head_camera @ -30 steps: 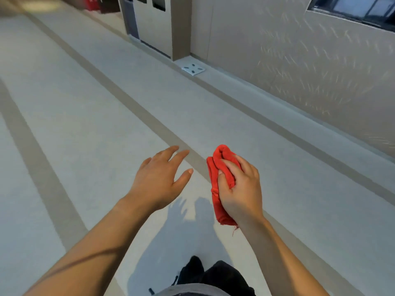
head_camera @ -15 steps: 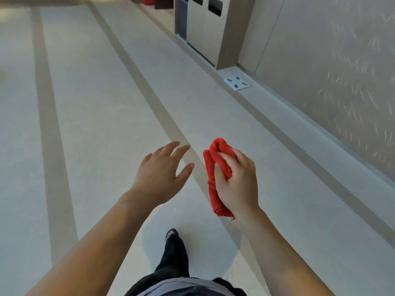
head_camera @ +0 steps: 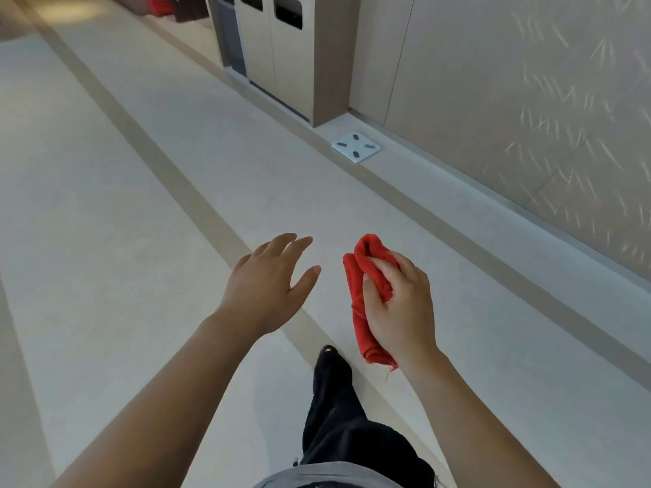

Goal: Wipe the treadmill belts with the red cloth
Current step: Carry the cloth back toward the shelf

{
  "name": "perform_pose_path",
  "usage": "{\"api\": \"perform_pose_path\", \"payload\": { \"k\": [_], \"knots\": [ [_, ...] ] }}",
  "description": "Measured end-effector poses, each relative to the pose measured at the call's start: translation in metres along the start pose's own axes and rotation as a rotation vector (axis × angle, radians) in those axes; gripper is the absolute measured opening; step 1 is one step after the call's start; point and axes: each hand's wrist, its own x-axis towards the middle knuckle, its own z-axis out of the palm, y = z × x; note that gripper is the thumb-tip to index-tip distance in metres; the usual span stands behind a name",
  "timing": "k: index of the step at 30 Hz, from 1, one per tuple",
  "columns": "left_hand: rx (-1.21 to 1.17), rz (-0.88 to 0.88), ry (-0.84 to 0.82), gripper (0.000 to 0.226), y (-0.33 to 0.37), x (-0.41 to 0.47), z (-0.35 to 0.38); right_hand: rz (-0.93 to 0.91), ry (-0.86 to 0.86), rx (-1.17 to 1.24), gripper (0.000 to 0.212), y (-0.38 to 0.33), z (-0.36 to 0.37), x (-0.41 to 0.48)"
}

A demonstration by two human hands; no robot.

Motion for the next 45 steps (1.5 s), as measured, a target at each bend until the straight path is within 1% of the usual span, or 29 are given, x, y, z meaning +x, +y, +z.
{"api": "perform_pose_path", "payload": {
  "k": [4,8,11,14,17,22,27,33,36,40,45],
  "knots": [
    [0.011,-0.012,-0.014,0.056,-0.026,0.127,-0.006,-0.049,-0.006,-0.008,0.035,0.010,0.038,0.137],
    [0.018,-0.077,0.009,0.056,-0.055,0.238,-0.034,-0.121,-0.055,-0.007,0.039,0.004,0.063,0.263],
    [0.022,-0.146,0.058,0.055,-0.084,0.308,-0.056,-0.156,-0.104,0.024,0.034,-0.008,0.090,0.350],
    [0.010,-0.199,0.077,0.055,-0.116,0.371,-0.066,-0.215,-0.135,0.032,0.036,-0.022,0.121,0.425],
    [-0.010,-0.208,0.078,0.055,-0.147,0.444,-0.069,-0.247,-0.139,0.033,0.036,-0.026,0.155,0.500],
    [-0.007,-0.151,0.066,0.056,-0.205,0.587,-0.079,-0.215,-0.091,-0.010,0.033,-0.021,0.209,0.636],
    [0.012,-0.070,0.056,0.056,-0.248,0.743,-0.114,-0.163,0.002,-0.031,0.032,-0.030,0.245,0.773],
    [0.038,-0.025,-0.001,0.057,-0.297,0.887,-0.137,-0.100,0.044,-0.016,0.032,-0.030,0.296,0.910],
    [0.048,-0.037,0.004,0.057,-0.331,0.960,-0.143,-0.104,0.034,0.004,0.032,-0.030,0.332,0.983],
    [0.046,-0.072,0.044,0.056,-0.377,1.066,-0.153,-0.153,-0.008,0.046,0.034,-0.033,0.385,1.099],
    [0.053,-0.172,0.068,0.055,-0.434,1.197,-0.182,-0.232,-0.059,0.057,0.036,-0.052,0.446,1.257]
  ]
}}
